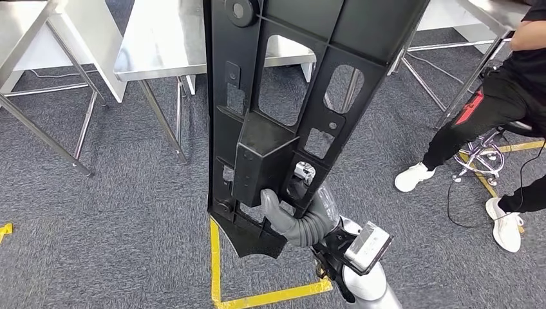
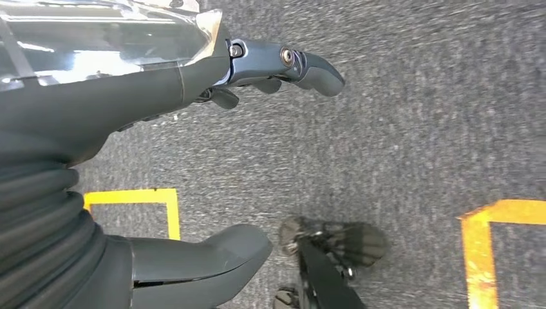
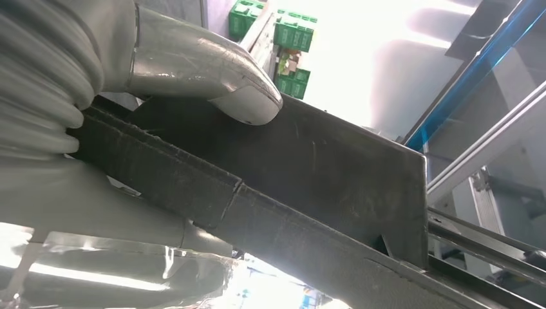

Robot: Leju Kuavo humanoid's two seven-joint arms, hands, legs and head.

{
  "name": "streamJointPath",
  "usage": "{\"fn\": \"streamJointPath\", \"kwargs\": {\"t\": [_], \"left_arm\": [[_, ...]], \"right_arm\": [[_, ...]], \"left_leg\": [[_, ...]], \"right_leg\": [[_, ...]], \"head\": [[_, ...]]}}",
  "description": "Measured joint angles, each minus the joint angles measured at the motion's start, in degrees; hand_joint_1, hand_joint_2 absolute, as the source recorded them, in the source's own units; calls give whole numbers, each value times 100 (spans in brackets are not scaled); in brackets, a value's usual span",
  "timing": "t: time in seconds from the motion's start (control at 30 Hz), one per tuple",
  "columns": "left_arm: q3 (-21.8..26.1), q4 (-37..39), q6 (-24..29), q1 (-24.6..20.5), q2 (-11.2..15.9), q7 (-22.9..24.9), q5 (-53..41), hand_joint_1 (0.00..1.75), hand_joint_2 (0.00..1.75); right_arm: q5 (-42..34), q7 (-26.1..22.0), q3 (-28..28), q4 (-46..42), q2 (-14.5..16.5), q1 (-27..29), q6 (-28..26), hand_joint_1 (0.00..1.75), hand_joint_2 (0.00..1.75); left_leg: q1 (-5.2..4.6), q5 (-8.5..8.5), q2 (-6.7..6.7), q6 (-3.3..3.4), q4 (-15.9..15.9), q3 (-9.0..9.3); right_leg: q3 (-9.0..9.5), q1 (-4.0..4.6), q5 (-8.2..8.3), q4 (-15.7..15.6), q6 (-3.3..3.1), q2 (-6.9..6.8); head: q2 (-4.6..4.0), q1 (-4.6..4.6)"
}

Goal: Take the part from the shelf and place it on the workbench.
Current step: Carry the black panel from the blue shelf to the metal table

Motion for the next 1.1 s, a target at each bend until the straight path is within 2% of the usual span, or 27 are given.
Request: {"fn": "streamJointPath", "kwargs": {"t": [0.03, 0.07, 0.17, 0.2, 0.23, 0.3, 0.33, 0.37, 0.4, 0.47, 0.5, 0.53, 0.57, 0.6, 0.67, 0.7, 0.73, 0.77, 0.83, 0.87, 0.9, 0.93, 0.97, 1.0, 1.03, 1.1], "left_arm": [[0, 0, -3, -3, -1, 0, 0, 0, 175], [-1, 0, -7, -4, -1, -1, 0, 0, 175], [1, -1, -24, 2, -3, -10, -1, 0, 175], [1, -1, -26, 2, -3, -13, -3, 0, 175], [2, -1, -26, 0, -2, -17, -5, 0, 175], [3, -1, -27, -3, 2, -22, -9, 0, 175], [3, -1, -28, -1, 1, -24, -10, 0, 175], [3, -1, -29, 1, -1, -25, -11, 0, 175], [3, -1, -30, 3, -3, -26, -12, 0, 175], [3, 0, -31, 4, -7, -28, -15, 0, 175], [3, 1, -31, 2, -7, -29, -16, 0, 175], [3, 1, -31, 0, -8, -30, -17, 0, 175], [3, 2, -31, -1, -8, -31, -17, 0, 175], [3, 2, -31, -4, -8, -31, -17, 0, 175], [2, -2, -31, -8, -8, -33, -18, 0, 175], [2, -3, -31, -12, -10, -36, -19, 0, 175], [1, -5, -32, -16, -13, -39, -20, 0, 175], [0, -5, -32, -14, -16, -42, -21, 0, 175], [1, -4, -30, -2, -17, -44, -25, 0, 175], [1, -3, -26, 5, -17, -44, -28, 0, 175], [1, -3, -19, 8, -16, -44, -36, 0, 175], [1, -3, -13, 7, -15, -43, -47, 0, 175], [1, -3, -7, 5, -14, -39, -61, 0, 175], [1, -3, -4, 3, -13, -33, -74, 0, 175], [0, -3, -4, 2, -13, -25, -84, 0, 175], [0, -3, -4, 4, -14, -7, -95, 0, 175]], "right_arm": [[1, 0, -1, -1, 2, -4, 0, 175, 175], [1, 0, -1, -1, 4, -6, 0, 175, 175], [0, 2, 2, -3, 7, -15, 0, 175, 175], [-1, 3, 3, -4, 8, -22, 0, 175, 175], [-1, 4, 3, -4, 7, -26, 0, 175, 175], [-3, 5, 5, -1, -6, -20, 0, 175, 175], [-4, 7, 6, 1, -16, -12, 0, 175, 175], [-5, 8, 7, 2, -25, -6, -1, 175, 175], [-8, 9, 7, 3, -32, -5, -1, 175, 175], [-11, 11, 8, 3, -39, -7, -2, 175, 175], [-13, 10, 9, 4, -42, -9, -2, 175, 175], [-14, 11, 9, 4, -44, -9, -2, 175, 175], [-15, 11, 9, 5, -45, -9, -3, 175, 175], [-16, 11, 8, 5, -46, -9, -5, 175, 175], [-17, 12, 2, -1, -39, -10, -9, 175, 175], [-18, 11, -1, -4, -34, -13, -10, 175, 175], [-19, 11, -3, -8, -28, -15, -11, 175, 175], [-20, 12, -4, -8, -25, -15, -11, 175, 175], [-22, 12, -5, -5, -22, -7, -11, 175, 175], [-22, 13, -5, -4, -23, -1, -11, 175, 175], [-22, 13, -5, -4, -23, 1, -11, 175, 175], [-23, 13, -6, -4, -22, 1, -12, 175, 175], [-25, 13, -6, -4, -21, 0, -13, 175, 175], [-27, 13, -7, -4, -20, -2, -13, 175, 175], [-28, 14, -7, -4, -18, -5, -13, 175, 175], [-31, 16, -4, -4, -14, -8, -13, 175, 175]], "left_leg": [[-13, 33, 2, 24, -191, 103], [-35, -7, -3, 59, -257, 151], [-46, -43, -19, 200, -306, 204], [-38, -50, -20, 245, -326, 235], [-31, -64, -20, 287, -341, 270], [-45, -115, -22, 345, -344, 317], [-51, -144, -28, 359, -343, 343], [-56, -177, -38, 362, -343, 377], [-57, -216, -52, 355, -342, 427], [-55, -308, -78, 320, -344, 535], [-68, -363, -89, 290, -341, 578], [-81, -407, -95, 260, -342, 602], [-93, -440, -98, 231, -349, 613], [-100, -463, -97, 203, -363, 637], [-81, -513, -83, 143, -359, 665], [-73, -578, -71, 113, -250, 625], [-66, -689, -60, 85, -19, 513], [-61, -833, -49, 63, 340, 316], [-49, -1061, -43, 29, 1091, -176], [-43, -1033, -42, 20, 1270, -350], [-37, -879, -39, 19, 1219, -408], [-32, -631, -33, 27, 960, -356], [-28, -350, -39, 44, 566, -224], [-30, -159, -58, 64, 200, -62], [-36, -47, -77, 84, -67, 62], [-71, -45, -100, 130, -231, 159]], "right_leg": [[9, 17, -33, -1, 37, -1], [8, 34, -57, -10, 74, -4], [33, 33, -123, 13, 158, -15], [-31, 33, -191, 163, 165, -17], [-186, 33, -300, 455, 158, -16], [-689, 34, -546, 1289, 129, -14], [-926, 34, -599, 1616, 136, -14], [-1067, 35, -557, 1738, 163, -14], [-1082, 34, -406, 1607, 207, -14], [-843, 35, 66, 834, 281, -16], [-692, 49, 248, 460, 276, -16], [-588, 62, 352, 220, 243, -14], [-539, 76, 377, 121, 193, -11], [-519, 93, 358, 115, 144, -5], [-479, 49, 336, 87, 57, 9], [-445, 25, 318, 70, 8, 12], [-403, -1, 298, 55, -40, 11], [-370, 2, 270, 53, -84, 7], [-313, 10, 216, 53, -131, 4], [-279, 15, 187, 54, -137, 9], [-239, 16, 157, 55, -128, 18], [-190, 15, 125, 55, -113, 30], [-139, 15, 88, 55, -91, 47], [-106, 33, 50, 58, -60, 62], [-84, 47, 20, 60, -28, 77], [-83, 63, -6, 53, 36, 100]], "head": [[0, 2], [0, 1], [1, 4], [1, 11], [1, 16], [0, 25], [0, 25], [0, 25], [0, 25], [0, 28], [0, 28], [0, 26], [0, 23], [0, 20], [1, 16], [1, 12], [1, 7], [0, 3], [0, 0], [0, -1], [0, -1], [0, -1], [0, 0], [0, 2], [0, 3], [0, 6]]}}
